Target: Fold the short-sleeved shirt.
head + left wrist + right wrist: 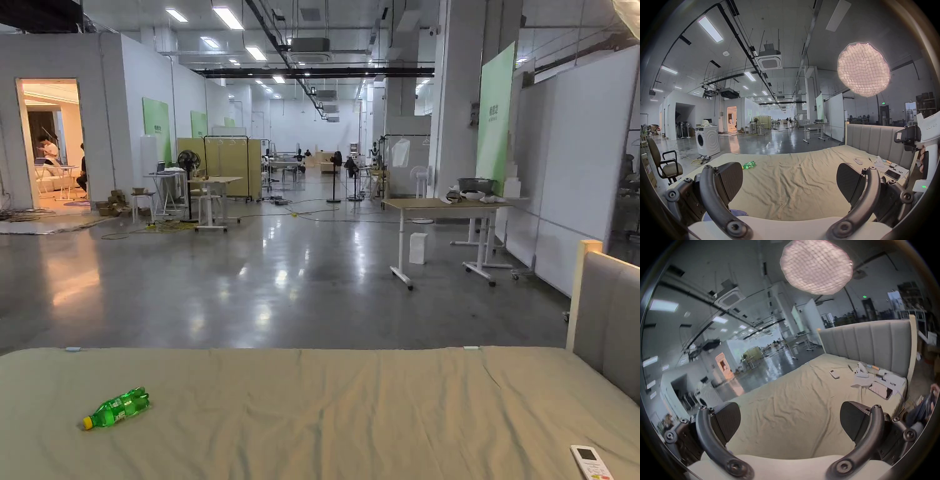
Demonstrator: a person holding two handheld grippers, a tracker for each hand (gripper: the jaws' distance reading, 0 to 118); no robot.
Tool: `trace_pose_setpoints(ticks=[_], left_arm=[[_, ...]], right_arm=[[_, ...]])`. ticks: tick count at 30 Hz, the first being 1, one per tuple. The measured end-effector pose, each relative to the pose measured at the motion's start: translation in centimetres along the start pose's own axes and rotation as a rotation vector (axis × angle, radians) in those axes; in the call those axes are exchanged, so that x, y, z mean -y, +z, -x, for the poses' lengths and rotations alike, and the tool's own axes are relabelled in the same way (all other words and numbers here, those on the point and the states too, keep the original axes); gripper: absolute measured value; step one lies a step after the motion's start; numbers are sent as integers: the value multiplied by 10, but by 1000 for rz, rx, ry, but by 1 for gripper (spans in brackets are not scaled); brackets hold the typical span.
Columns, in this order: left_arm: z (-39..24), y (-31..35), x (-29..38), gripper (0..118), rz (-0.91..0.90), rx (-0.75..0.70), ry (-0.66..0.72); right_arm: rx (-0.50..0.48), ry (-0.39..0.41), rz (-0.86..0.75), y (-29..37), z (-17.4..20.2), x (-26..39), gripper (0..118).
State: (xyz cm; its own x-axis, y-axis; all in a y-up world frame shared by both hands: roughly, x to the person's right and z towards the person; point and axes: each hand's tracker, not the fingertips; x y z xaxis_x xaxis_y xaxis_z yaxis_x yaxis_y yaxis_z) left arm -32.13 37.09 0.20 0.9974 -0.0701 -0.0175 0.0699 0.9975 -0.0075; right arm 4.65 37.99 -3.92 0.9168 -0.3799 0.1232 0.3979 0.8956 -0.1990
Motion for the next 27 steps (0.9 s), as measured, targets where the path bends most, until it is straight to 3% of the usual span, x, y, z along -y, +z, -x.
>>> trace_pose_setpoints(ticks=[3, 7, 15, 18, 23, 26, 27], left_arm=[[-1, 1, -2, 115, -3, 14, 5], [-3, 1, -2, 115, -1, 15, -13], [-5, 1, -2, 115, -2, 29, -5], [-7, 1, -3, 115, -5, 33, -7], [-10, 1, -5, 115, -8, 48, -9], [-12, 2, -6, 115, -10, 57, -15], [-13, 3, -7, 115, -15, 61, -18]], right_arm=[[-37, -108, -54, 2, 0, 0, 118], [-128, -45, -37, 8, -2, -5, 118], [-52, 62, -42, 4, 3, 1, 118], [-108, 118, 7, 4, 11, 4, 118], [-145, 111, 29, 4, 17, 12, 118], [-234, 237, 25, 0, 22, 12, 118], [-281, 222, -24, -1, 20, 17, 118]])
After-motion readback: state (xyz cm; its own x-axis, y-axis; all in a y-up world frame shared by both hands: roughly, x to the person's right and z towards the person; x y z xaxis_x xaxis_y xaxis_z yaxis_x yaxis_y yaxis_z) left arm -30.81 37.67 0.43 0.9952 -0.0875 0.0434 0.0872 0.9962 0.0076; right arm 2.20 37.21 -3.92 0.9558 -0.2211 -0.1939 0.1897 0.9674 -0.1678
